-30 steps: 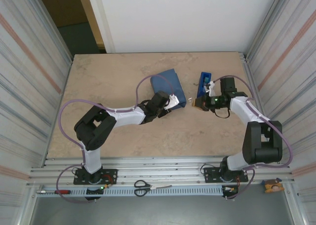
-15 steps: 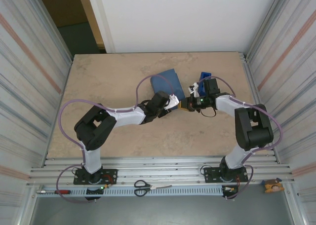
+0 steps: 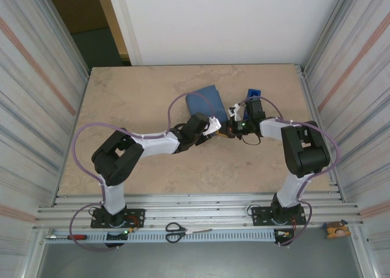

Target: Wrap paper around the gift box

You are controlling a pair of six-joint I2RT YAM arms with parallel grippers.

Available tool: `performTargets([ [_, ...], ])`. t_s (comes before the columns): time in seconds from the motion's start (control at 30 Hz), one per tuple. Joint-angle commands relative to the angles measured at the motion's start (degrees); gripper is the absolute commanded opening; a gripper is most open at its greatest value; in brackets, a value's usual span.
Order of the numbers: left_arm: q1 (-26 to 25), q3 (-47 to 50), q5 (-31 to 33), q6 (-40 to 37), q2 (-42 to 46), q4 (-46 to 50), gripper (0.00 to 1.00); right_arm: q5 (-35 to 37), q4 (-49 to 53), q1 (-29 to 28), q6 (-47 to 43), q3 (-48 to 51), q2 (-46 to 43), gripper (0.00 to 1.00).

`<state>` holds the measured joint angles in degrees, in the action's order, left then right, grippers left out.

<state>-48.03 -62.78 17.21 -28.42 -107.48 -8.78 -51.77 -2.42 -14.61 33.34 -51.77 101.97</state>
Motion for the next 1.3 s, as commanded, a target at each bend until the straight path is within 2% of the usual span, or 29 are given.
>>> performTargets([
  [0.0,-0.40,0.41,-0.94,1.59,-2.30,5.43,0.61,2.21,-3.77,-0.48,3.13,0.88,0.43,0.00],
  [0.2,-0.40,0.38,-0.87,1.79,-2.29,5.36,0.61,3.95,-4.70,-0.92,4.27,0.79,0.50,0.00],
  [0.3,-0.40,0.52,-0.86,1.77,-2.21,5.43,0.61,3.99,-5.21,-1.11,4.69,0.95,0.51,0.04],
  [0.4,-0.40,0.47,-0.86,1.75,-2.21,5.43,0.61,3.69,-5.75,-1.05,5.37,0.86,0.10,0.14],
  [0.5,-0.35,0.58,-0.80,1.79,-2.21,5.36,0.61,3.75,-5.84,-1.12,5.75,0.78,-0.46,0.16],
  [0.57,-0.40,0.65,-0.78,1.72,-2.29,5.18,0.60,3.65,-5.76,-1.20,5.76,0.79,-0.80,0.23],
  [0.77,-0.40,0.90,-0.78,2.22,-2.55,5.09,0.57,3.34,-5.76,-1.27,5.87,0.88,-1.68,0.34],
  [1.27,-0.39,0.98,-0.78,2.17,-2.56,4.96,0.56,3.84,-3.73,-0.23,5.29,1.66,-5.66,0.54],
])
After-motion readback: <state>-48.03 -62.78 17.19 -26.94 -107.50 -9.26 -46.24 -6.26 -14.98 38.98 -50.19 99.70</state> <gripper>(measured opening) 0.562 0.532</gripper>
